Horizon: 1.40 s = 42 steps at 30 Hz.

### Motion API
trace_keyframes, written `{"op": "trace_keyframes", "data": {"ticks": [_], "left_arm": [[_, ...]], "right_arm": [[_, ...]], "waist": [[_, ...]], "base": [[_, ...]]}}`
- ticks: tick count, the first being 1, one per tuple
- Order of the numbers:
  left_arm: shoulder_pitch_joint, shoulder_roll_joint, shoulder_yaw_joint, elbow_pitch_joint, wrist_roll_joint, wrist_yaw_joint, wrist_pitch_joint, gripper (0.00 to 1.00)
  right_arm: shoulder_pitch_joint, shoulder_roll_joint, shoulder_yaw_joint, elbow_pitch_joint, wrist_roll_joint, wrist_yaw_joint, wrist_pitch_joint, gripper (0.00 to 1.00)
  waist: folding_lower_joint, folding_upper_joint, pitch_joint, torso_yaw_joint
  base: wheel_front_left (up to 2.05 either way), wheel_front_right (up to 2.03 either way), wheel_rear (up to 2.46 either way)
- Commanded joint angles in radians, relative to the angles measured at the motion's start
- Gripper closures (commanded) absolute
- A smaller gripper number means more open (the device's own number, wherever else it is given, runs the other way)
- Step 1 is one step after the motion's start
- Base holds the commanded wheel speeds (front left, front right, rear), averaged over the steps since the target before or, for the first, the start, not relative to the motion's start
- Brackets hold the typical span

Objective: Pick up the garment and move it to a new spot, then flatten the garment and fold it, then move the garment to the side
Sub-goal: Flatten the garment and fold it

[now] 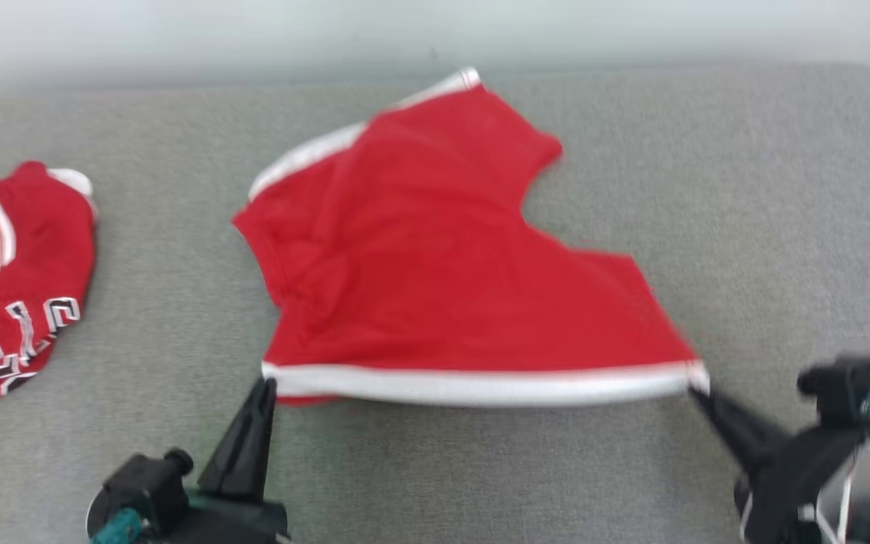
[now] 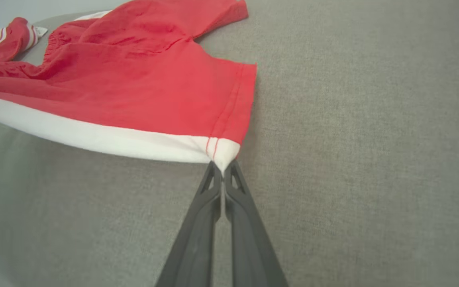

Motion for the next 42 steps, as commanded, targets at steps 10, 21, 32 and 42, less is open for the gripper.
{"op": "trace_keyframes", "data": {"ticks": [10, 21, 32, 42], "left_arm": [[0.147, 0.126, -0.084, -0.080, -0.026, 0.005, 0.080, 1.00], [0.215, 0.163, -0.090, -0.213, -0.029, 0.040, 0.148, 1.00], [0.021, 0.087, -0.080, -0.234, -0.056, 0.088, 0.214, 1.00], [-0.267, -0.031, -0.131, -0.103, -0.037, 0.111, 0.288, 1.00]], "right_arm": [[0.322, 0.102, -0.142, -0.206, 0.029, -0.002, 0.342, 1.00], [0.347, 0.161, -0.215, -0.358, 0.017, -0.002, 0.476, 1.00], [-0.058, -0.078, -0.088, -0.199, 0.014, -0.002, 0.354, 1.00], [-0.455, -0.190, 0.126, 0.071, 0.004, -0.002, 0.194, 1.00]], "waist": [[0.0003, 0.0002, -0.029, 0.030], [0.0003, 0.0002, -0.031, 0.038], [0.0003, 0.0002, 0.016, 0.089], [0.0003, 0.0002, 0.112, 0.185]], "base": [[0.00, 0.00, 0.00], [0.00, 0.00, 0.00], [0.00, 0.00, 0.00], [0.00, 0.00, 0.00]]}}
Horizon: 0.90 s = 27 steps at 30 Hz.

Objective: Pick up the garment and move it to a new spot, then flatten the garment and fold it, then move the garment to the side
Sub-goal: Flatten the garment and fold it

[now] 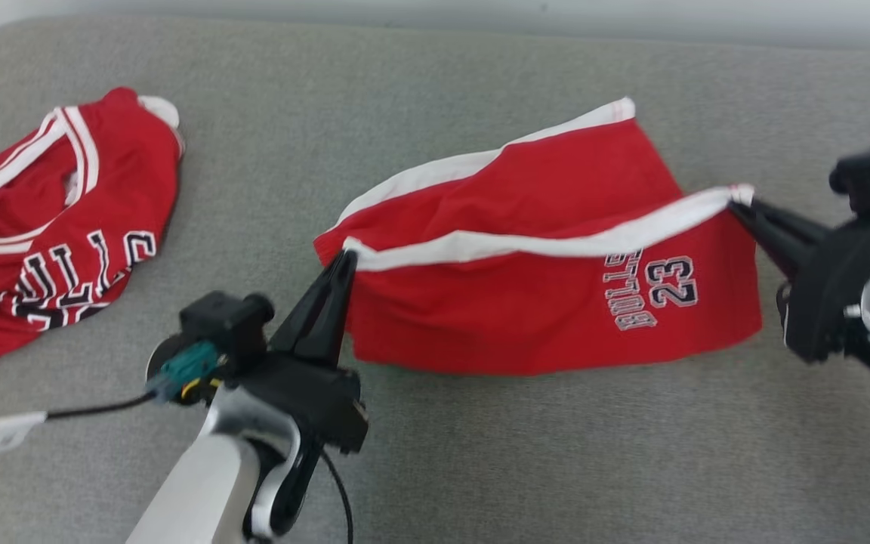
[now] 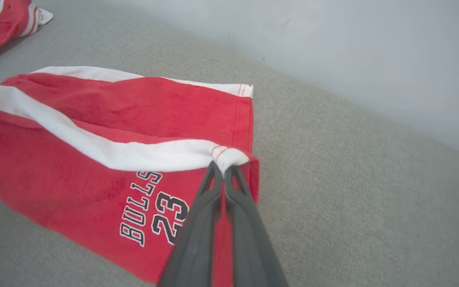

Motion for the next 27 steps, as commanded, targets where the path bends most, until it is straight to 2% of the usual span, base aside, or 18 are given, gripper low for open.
{"op": "trace_keyframes", "data": {"ticks": [1, 9, 15, 27], "left_arm": [[-0.041, -0.014, -0.007, 0.032, 0.021, 0.010, 0.005, 1.00], [-0.209, -0.076, -0.013, 0.178, 0.046, 0.058, 0.007, 1.00], [-0.269, -0.093, -0.016, 0.244, 0.060, 0.091, 0.009, 1.00], [-0.351, -0.115, -0.039, 0.331, 0.058, 0.099, -0.025, 1.00]], "right_arm": [[-0.056, -0.008, 0.027, 0.040, -0.005, -0.002, -0.025, 1.00], [-0.324, 0.026, 0.127, 0.279, -0.043, -0.002, -0.141, 1.00], [-0.437, 0.061, 0.167, 0.415, -0.051, -0.002, -0.164, 1.00], [-0.566, 0.099, 0.231, 0.572, -0.059, -0.002, -0.213, 1.00]], "waist": [[-0.0002, -0.0001, 0.052, 0.050], [-0.0002, -0.0001, 0.112, 0.094], [-0.0002, -0.0001, 0.143, 0.111], [-0.0002, -0.0001, 0.186, 0.135]], "base": [[0.00, 0.00, 0.00], [0.00, 0.00, 0.00], [0.00, 0.00, 0.00], [0.00, 0.00, 0.00]]}}
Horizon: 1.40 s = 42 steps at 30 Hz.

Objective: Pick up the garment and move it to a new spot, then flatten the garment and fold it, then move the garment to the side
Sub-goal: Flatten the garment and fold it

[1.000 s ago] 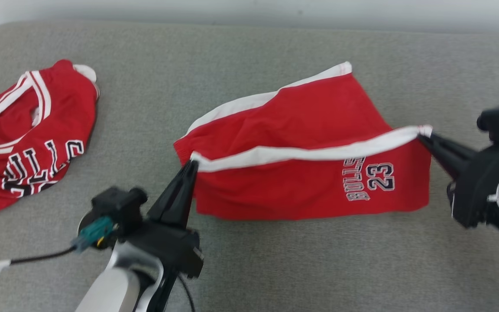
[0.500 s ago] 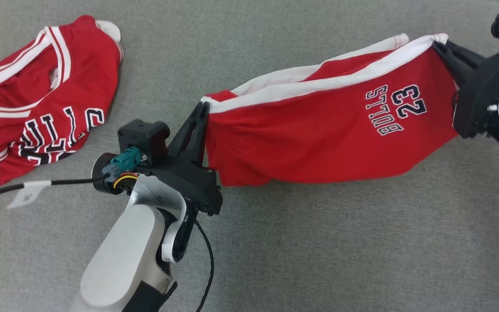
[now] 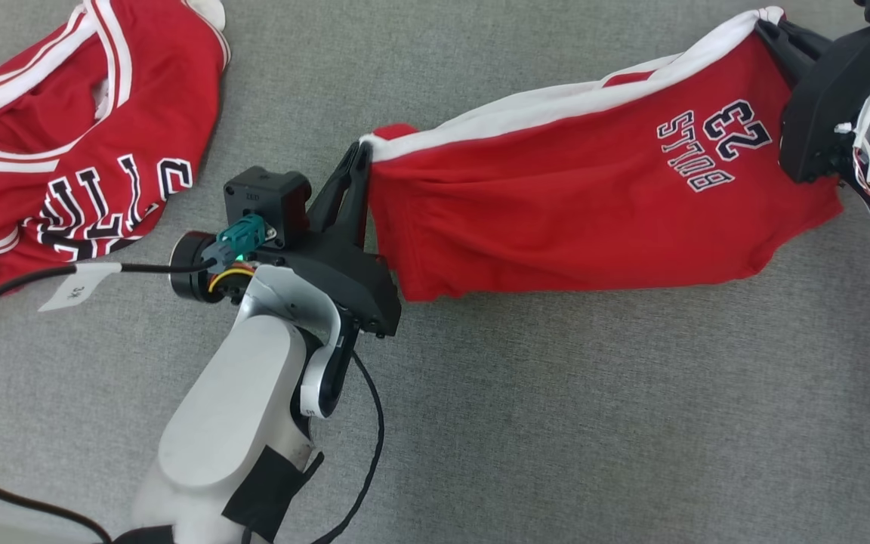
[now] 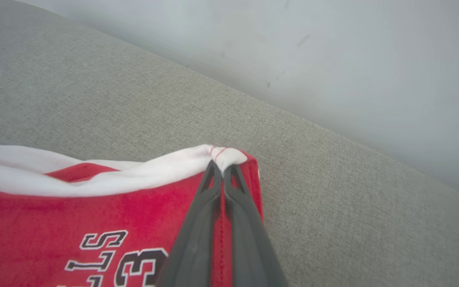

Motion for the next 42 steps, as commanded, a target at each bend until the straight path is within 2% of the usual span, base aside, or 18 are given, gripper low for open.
{"op": "trace_keyframes", "data": {"ticks": [1, 2, 3, 7, 12, 16, 19, 24, 28, 33, 42], "left_arm": [[-0.011, -0.002, -0.003, 0.001, 0.006, -0.003, -0.012, 0.55], [-0.015, -0.004, -0.003, 0.007, 0.004, -0.002, -0.020, 0.00], [-0.020, -0.005, -0.005, 0.013, 0.001, -0.003, -0.025, 0.00], [-0.020, -0.007, -0.008, 0.025, 0.002, -0.005, -0.065, 0.00], [0.029, 0.032, 0.011, 0.004, 0.020, -0.001, -0.172, 0.00], [0.101, 0.084, 0.036, -0.061, 0.048, -0.002, -0.260, 0.00], [0.181, 0.123, 0.051, -0.125, 0.085, 0.006, -0.279, 0.00], [0.319, 0.160, 0.100, -0.257, 0.129, -0.019, -0.281, 0.00], [0.430, 0.147, 0.150, -0.313, 0.120, -0.070, -0.281, 0.00], [0.537, 0.123, 0.208, -0.307, 0.089, -0.136, -0.281, 0.00], [0.598, 0.092, 0.257, -0.288, 0.107, -0.174, -0.281, 0.00]], "right_arm": [[-0.014, 0.008, 0.003, 0.010, -0.004, -0.002, -0.009, 1.00], [-0.021, 0.012, 0.006, 0.017, -0.010, -0.002, -0.024, 0.76], [-0.026, 0.016, 0.009, 0.030, -0.007, -0.002, -0.029, 0.00], [-0.043, 0.030, -0.010, 0.078, 0.001, -0.002, -0.062, 0.00], [-0.045, 0.052, -0.051, 0.121, 0.015, -0.002, -0.079, 0.00], [-0.013, 0.062, -0.105, 0.152, 0.044, -0.002, -0.030, 0.00], [0.017, 0.059, -0.134, 0.168, 0.044, -0.002, 0.015, 0.00], [0.060, 0.066, -0.190, 0.192, 0.039, -0.002, 0.085, 0.00], [0.093, 0.088, -0.235, 0.210, 0.023, -0.002, 0.126, 0.00], [0.119, 0.116, -0.286, 0.237, -0.017, -0.002, 0.187, 0.00], [0.142, 0.156, -0.371, 0.261, -0.110, -0.002, 0.255, 0.00]], "waist": [[-0.0001, -0.0002, 0.004, 0.005], [-0.0001, -0.0002, 0.005, 0.007], [-0.0001, -0.0002, 0.005, 0.008], [-0.0001, -0.0002, -0.004, 0.009], [-0.0001, -0.0002, -0.037, -0.002], [-0.0001, -0.0002, -0.073, -0.012], [-0.0001, -0.0002, -0.097, -0.015], [-0.0001, -0.0002, -0.124, -0.012], [-0.0001, -0.0002, -0.131, -0.005], [-0.0001, -0.0002, -0.132, 0.008], [-0.0001, -0.0002, -0.135, 0.035]], "base": [[0.00, 0.00, 0.00], [0.00, 0.00, 0.00], [0.00, 0.00, 0.00], [0.00, 0.00, 0.00], [0.00, 0.00, 0.00], [0.00, 0.00, 0.00], [0.00, 0.00, 0.00], [0.00, 0.00, 0.00], [0.00, 0.00, 0.00], [0.00, 0.00, 0.00], [0.00, 0.00, 0.00]]}}
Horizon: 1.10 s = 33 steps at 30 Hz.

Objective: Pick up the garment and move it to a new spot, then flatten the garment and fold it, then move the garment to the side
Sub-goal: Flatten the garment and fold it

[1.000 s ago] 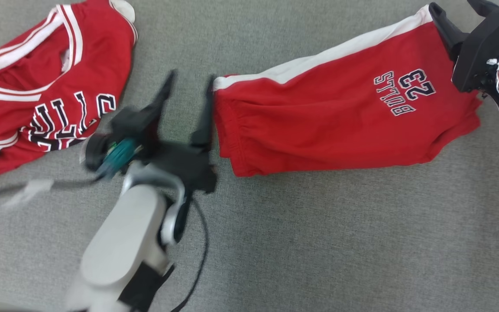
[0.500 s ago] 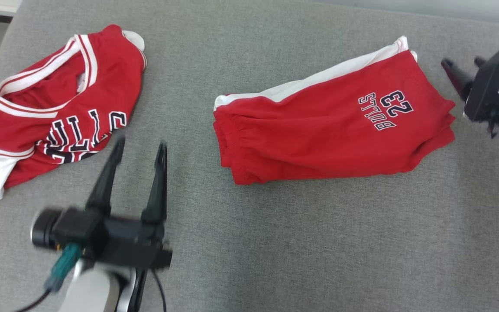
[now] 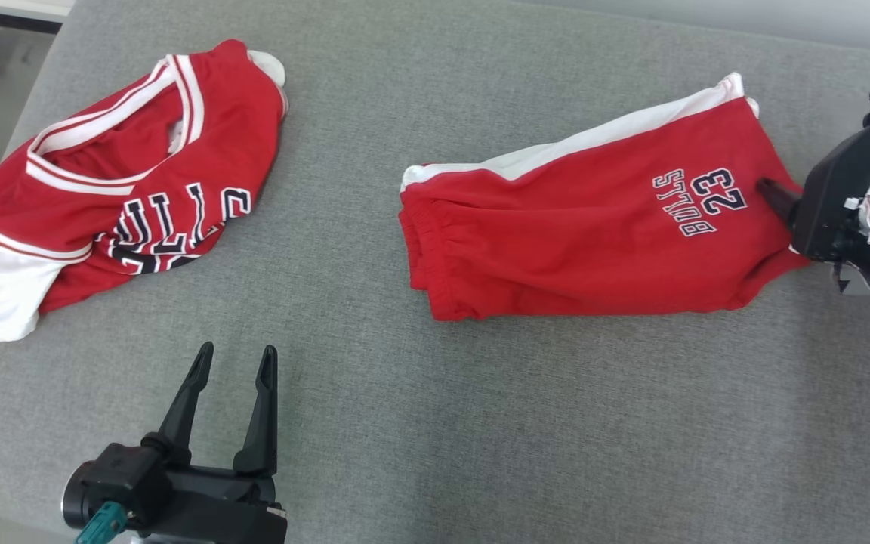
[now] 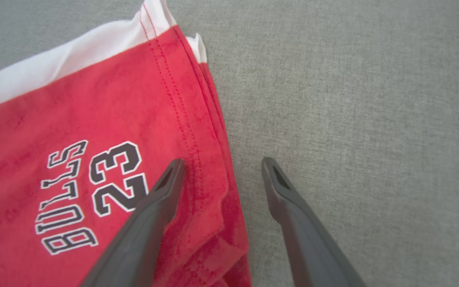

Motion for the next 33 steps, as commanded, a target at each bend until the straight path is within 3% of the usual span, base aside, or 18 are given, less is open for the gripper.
{"op": "trace_keyframes", "data": {"ticks": [1, 17, 18, 19, 20, 22, 23, 33], "left_arm": [[0.003, -0.004, 0.007, 0.002, 0.009, -0.004, -0.003, 0.00], [-0.020, -0.040, -0.016, 0.034, 0.032, -0.030, -0.003, 0.00], [-0.022, -0.042, -0.018, 0.036, 0.033, -0.031, -0.003, 0.00], [-0.025, -0.043, -0.020, 0.038, 0.034, -0.031, -0.003, 0.00], [-0.030, -0.044, -0.022, 0.041, 0.034, -0.032, -0.003, 0.00], [-0.036, -0.044, -0.025, 0.046, 0.034, -0.033, -0.003, 0.00], [-0.038, -0.045, -0.026, 0.048, 0.034, -0.034, -0.003, 0.00], [-0.026, -0.039, -0.031, 0.070, 0.031, -0.033, -0.003, 0.00]], "right_arm": [[0.009, 0.015, -0.011, -0.001, -0.018, -0.002, 0.003, 0.00], [0.066, 0.123, -0.162, -0.007, -0.250, -0.002, 0.130, 0.00], [0.070, 0.127, -0.174, -0.013, -0.260, -0.002, 0.139, 0.23], [0.074, 0.132, -0.183, -0.019, -0.270, -0.002, 0.149, 0.31], [0.079, 0.135, -0.190, -0.024, -0.278, -0.002, 0.158, 0.51], [0.084, 0.141, -0.202, -0.036, -0.289, -0.002, 0.166, 0.77], [0.089, 0.141, -0.207, -0.045, -0.295, -0.002, 0.170, 0.98], [0.149, 0.133, -0.246, -0.186, -0.272, -0.002, 0.132, 1.00]], "waist": [[0.0001, 0.0001, 0.001, 0.007], [0.0001, 0.0001, 0.040, 0.025], [0.0001, 0.0001, 0.042, 0.025], [0.0001, 0.0001, 0.043, 0.025], [0.0001, 0.0001, 0.043, 0.025], [0.0001, 0.0001, 0.044, 0.025], [0.0001, 0.0001, 0.045, 0.025], [0.0001, 0.0001, 0.012, 0.010]], "base": [[0.00, 0.00, 0.00], [0.00, 0.00, 0.00], [0.00, 0.00, 0.00], [0.00, 0.00, 0.00], [0.00, 0.00, 0.00], [0.00, 0.00, 0.00], [0.00, 0.00, 0.00], [0.00, 0.00, 0.00]]}}
